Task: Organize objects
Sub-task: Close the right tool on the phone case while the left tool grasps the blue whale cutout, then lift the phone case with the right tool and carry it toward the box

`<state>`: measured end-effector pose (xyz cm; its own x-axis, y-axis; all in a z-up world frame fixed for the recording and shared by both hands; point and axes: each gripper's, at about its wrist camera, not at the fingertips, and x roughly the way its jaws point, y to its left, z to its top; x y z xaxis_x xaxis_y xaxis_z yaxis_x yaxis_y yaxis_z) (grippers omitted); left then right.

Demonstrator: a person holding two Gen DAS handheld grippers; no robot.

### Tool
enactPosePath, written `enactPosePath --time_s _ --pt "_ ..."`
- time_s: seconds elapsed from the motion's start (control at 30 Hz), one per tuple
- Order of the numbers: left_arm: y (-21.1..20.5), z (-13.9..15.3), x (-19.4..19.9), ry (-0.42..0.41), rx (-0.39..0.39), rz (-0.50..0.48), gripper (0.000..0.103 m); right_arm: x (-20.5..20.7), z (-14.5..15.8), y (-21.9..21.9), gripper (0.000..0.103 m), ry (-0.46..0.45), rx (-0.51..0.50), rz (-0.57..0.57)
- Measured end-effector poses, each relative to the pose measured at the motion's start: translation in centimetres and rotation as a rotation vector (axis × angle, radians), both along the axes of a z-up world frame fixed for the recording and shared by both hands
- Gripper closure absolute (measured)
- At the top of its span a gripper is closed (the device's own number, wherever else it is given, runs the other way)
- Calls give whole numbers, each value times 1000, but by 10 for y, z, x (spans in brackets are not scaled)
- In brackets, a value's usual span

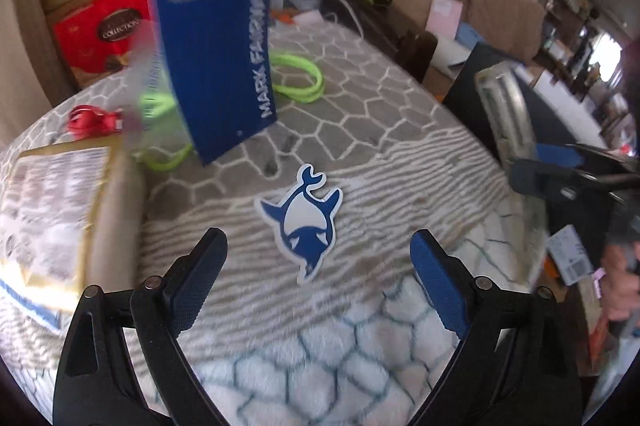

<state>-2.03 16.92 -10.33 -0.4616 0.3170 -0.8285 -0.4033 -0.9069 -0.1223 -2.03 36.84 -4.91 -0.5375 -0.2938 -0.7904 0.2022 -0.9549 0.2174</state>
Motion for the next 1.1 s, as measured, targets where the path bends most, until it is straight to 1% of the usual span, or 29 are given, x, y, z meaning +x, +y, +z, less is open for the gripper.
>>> enactPosePath --time_s 0.07,0.17,0.27,0.3,0.33,0.37,0.43,0.47,0.5,0.57,0.67,0.87,0.93,1.1 --pt "5 -8 -7 0 -23 19 11 -1 -4 -5 20 -8 18 18" --pt "9 -14 -10 2 -2 28 18 -1 -8 -11 20 -12 20 32" --pt "11 -17 -7 36 -23 34 19 0 -10 -13 20 -15 -5 39" --pt "13 -18 -5 51 -40 36 21 0 -10 -14 20 -15 -10 41" --pt "14 -19 -4 66 -61 37 28 1 -10 -15 20 -12 -12 42" --pt "14 -17 -4 74 -70 37 32 2 -10 -15 20 -10 -14 41" --pt "11 -14 -3 75 -62 41 52 3 -10 -15 20 -9 -24 40" --pt "10 -13 -4 73 -65 46 57 4 -9 -14 20 -8 -28 38" --pt "8 -11 -5 63 -61 49 59 5 -9 -13 20 -7 -29 37" --pt "4 -9 -6 49 -43 48 59 7 -7 -12 20 -4 -31 36" --pt "2 -8 -5 56 -41 50 59 12 -5 -10 20 3 -31 36" --pt "-12 6 11 104 0 72 59 21 -4 -4 20 13 -39 26" --pt "-22 12 16 121 21 91 59 22 -4 -3 20 20 -47 25" --pt "-41 20 22 144 44 135 59 25 -4 -7 20 40 -61 40"
